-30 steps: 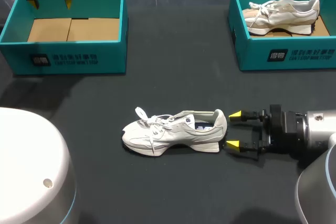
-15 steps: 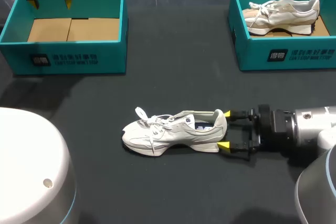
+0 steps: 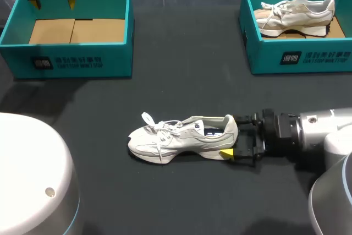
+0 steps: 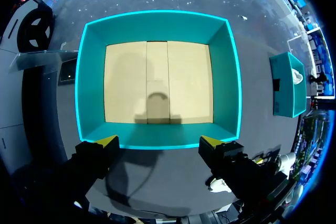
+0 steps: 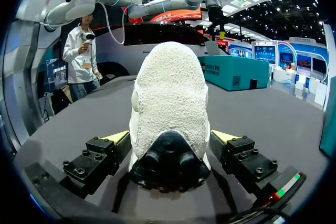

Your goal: Take the shoe out of the shoebox, open the shoe tongue, remove and reinsert the insole, then place the shoe into the shoebox

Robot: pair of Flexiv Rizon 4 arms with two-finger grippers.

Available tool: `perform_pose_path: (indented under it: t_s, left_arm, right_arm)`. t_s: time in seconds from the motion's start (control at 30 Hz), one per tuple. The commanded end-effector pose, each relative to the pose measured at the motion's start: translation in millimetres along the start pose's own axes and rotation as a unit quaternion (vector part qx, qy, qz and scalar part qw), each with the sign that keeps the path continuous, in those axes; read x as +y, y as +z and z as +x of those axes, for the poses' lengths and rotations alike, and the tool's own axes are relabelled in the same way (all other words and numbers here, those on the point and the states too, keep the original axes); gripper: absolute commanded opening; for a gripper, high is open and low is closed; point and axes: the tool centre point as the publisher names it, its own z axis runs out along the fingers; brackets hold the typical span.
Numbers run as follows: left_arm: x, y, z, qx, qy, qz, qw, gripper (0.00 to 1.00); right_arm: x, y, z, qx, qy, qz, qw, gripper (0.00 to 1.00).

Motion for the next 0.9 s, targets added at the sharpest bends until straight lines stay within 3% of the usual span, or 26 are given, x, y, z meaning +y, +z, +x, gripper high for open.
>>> perform_pose_path:
  t_s: [0.03, 0.53, 0.57, 0.67, 0.9]
  left_arm:
    - [0.0, 0.2, 0.2, 0.000, 0.000, 0.000, 1.000, 1.00]
    - [0.0, 0.2, 0.2, 0.000, 0.000, 0.000, 1.000, 1.00]
    - [0.0, 0.2, 0.2, 0.000, 0.000, 0.000, 1.000, 1.00]
    - [0.0, 0.2, 0.2, 0.000, 0.000, 0.000, 1.000, 1.00]
    - [0.0, 0.2, 0.2, 0.000, 0.000, 0.000, 1.000, 1.00]
  right_arm:
    - [0.1, 6.5, -1.0, 0.003, -0.003, 0.001, 1.000, 1.00]
    - [-0.6, 22.1, 3.5, 0.019, -0.005, 0.002, 1.000, 1.00]
    - [-0.6, 23.3, 3.5, 0.019, -0.005, 0.002, 1.000, 0.89]
    - [-0.6, 24.9, 3.5, 0.020, -0.006, 0.002, 1.000, 0.03]
    - [0.9, 24.3, 1.4, 0.027, -0.012, 0.002, 1.000, 0.00]
